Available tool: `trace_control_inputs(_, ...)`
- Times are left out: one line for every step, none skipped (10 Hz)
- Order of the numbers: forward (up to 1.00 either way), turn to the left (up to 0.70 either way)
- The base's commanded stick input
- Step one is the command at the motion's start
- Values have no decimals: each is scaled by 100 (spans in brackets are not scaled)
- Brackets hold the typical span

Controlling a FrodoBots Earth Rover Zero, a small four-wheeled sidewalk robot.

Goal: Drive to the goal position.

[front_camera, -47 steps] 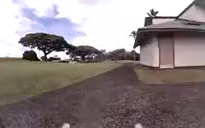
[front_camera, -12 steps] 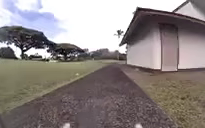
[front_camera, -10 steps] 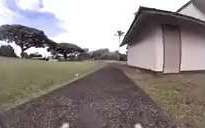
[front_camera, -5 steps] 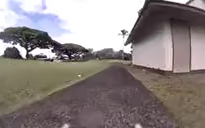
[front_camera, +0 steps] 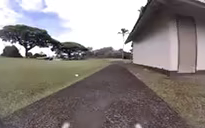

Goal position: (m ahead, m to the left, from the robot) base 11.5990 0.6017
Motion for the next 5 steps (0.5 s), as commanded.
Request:
trace_control_inputs(70,-3)
trace_control_inputs(70,0)
trace_control_inputs(70,0)
trace_control_inputs(70,0)
trace_control_inputs(70,0)
